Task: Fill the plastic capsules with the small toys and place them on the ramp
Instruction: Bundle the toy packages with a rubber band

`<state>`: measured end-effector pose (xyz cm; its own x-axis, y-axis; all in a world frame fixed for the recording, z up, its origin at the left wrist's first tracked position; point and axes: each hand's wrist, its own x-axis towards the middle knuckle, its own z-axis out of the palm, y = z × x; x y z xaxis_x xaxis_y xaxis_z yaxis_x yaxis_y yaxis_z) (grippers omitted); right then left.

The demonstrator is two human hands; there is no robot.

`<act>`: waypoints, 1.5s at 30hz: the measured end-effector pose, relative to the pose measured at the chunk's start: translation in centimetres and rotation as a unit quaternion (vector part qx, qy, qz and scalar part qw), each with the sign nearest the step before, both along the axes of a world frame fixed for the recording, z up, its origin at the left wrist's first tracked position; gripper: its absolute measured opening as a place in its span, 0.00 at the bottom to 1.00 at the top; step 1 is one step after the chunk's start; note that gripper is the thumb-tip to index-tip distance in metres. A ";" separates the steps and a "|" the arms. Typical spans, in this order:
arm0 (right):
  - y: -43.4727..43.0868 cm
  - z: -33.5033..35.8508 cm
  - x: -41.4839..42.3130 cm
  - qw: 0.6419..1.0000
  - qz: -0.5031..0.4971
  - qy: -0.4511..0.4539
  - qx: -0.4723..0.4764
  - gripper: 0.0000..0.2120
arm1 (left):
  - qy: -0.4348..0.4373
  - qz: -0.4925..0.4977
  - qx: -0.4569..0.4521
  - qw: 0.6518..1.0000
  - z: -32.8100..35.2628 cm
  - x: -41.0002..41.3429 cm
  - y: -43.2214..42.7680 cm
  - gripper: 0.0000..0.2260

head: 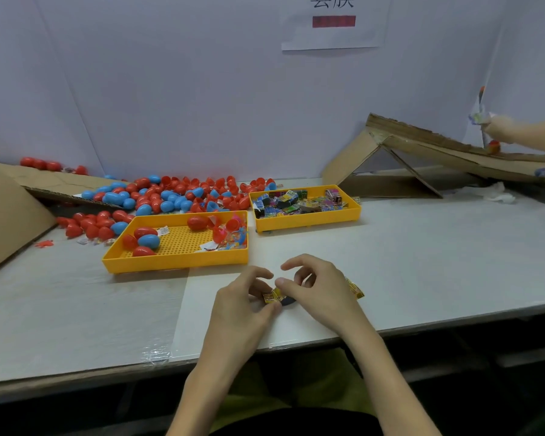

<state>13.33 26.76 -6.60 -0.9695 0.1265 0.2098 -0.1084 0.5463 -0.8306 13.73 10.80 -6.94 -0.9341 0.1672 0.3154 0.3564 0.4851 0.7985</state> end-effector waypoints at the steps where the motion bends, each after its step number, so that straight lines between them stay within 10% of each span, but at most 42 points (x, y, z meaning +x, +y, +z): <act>1: 0.1 -0.1 0.0 1.000 0.001 0.005 -0.009 0.09 | 0.000 0.000 0.004 1.000 0.0 0.0 0.0 0.16; 23: 0.8 -0.6 0.2 0.980 -0.104 0.099 -0.137 0.10 | -0.006 0.022 0.001 1.000 -0.2 -0.1 0.3 0.16; 45: 0.9 0.6 1.7 0.957 0.118 0.112 -0.240 0.05 | -0.065 -0.067 0.186 0.978 0.7 0.0 -1.3 0.08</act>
